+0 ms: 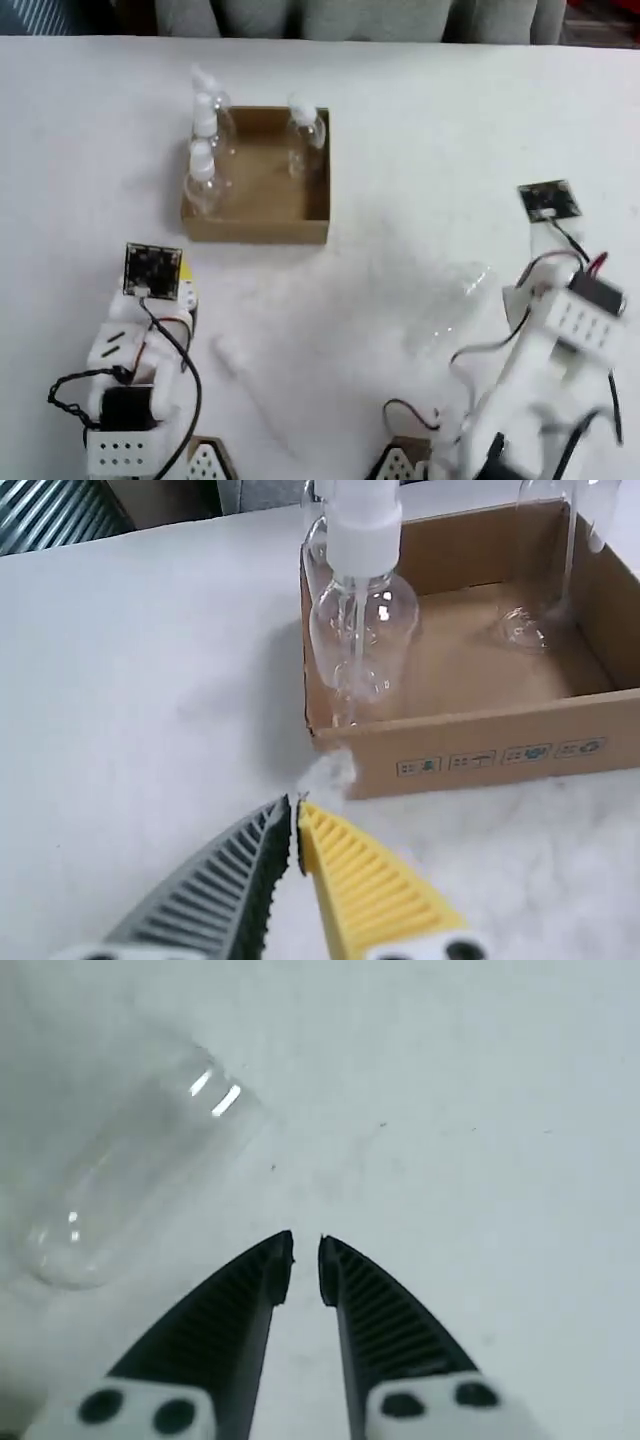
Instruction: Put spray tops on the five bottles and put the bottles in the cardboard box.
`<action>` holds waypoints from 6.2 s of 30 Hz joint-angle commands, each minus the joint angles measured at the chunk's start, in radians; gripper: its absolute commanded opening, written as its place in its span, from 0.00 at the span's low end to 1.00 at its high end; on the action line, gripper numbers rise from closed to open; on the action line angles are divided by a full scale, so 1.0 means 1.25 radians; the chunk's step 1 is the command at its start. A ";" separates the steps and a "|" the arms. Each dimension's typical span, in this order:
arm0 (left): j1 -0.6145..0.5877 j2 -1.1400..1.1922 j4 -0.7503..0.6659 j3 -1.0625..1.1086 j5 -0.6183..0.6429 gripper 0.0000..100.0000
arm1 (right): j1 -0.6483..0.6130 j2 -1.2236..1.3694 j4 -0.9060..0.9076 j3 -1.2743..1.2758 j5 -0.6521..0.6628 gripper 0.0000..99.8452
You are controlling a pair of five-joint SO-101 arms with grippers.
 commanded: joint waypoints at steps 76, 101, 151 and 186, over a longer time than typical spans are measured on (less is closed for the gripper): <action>-0.023 -0.007 -0.002 -0.001 -0.010 0.02 | -0.535 -0.015 -0.152 0.209 0.470 0.33; -0.023 -0.007 -0.005 -0.001 -0.010 0.02 | -0.564 -0.014 -0.244 0.288 0.577 0.33; -0.004 -0.009 -0.038 -0.005 0.052 0.02 | -0.361 0.204 -0.471 0.095 -0.425 0.02; 0.203 0.962 0.512 -0.707 0.435 0.19 | -0.364 0.290 -0.474 0.052 -0.379 0.02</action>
